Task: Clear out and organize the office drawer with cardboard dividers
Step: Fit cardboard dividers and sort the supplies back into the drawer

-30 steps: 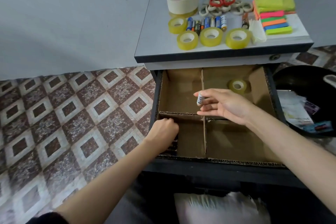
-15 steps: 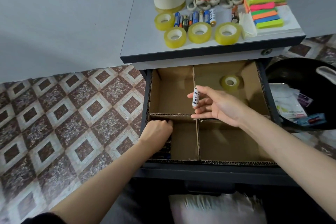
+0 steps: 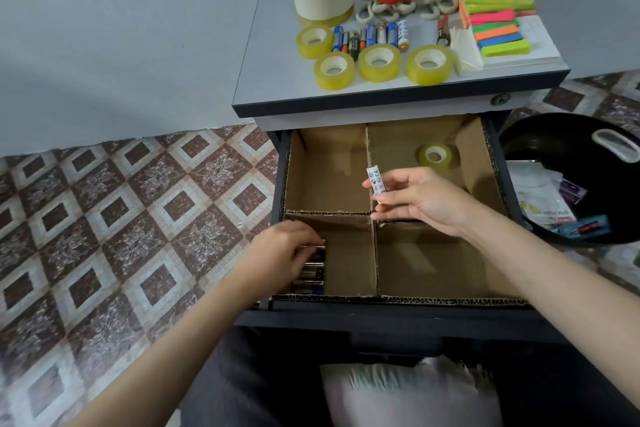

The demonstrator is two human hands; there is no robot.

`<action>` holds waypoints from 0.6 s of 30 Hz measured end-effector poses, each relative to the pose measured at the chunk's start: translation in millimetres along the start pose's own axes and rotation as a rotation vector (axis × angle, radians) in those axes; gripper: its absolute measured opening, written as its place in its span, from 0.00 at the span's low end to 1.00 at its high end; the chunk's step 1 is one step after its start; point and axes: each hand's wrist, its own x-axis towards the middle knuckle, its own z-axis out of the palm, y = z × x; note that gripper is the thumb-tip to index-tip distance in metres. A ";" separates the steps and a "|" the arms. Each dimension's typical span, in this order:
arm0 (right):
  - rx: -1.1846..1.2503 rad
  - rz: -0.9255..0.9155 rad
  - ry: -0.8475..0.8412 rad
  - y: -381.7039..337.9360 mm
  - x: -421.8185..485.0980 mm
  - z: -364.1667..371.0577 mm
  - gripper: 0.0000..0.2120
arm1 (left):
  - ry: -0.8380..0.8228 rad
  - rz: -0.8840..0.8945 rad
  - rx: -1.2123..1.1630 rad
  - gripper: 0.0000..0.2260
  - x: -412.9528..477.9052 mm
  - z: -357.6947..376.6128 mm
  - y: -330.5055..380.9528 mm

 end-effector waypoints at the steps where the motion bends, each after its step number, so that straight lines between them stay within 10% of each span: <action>1: -0.030 -0.010 0.000 0.2 -1.3 1.4 0.12 | 0.167 -0.032 -0.098 0.08 -6.3 -4.5 -3.8; 7: -0.374 -0.107 0.114 2.8 -2.4 20.6 0.13 | 0.451 -0.490 -0.439 0.13 -7.5 -18.5 -21.0; 18: -1.186 -0.274 0.125 47.7 4.6 89.8 0.09 | 0.339 -0.383 -0.520 0.19 22.2 4.8 -21.5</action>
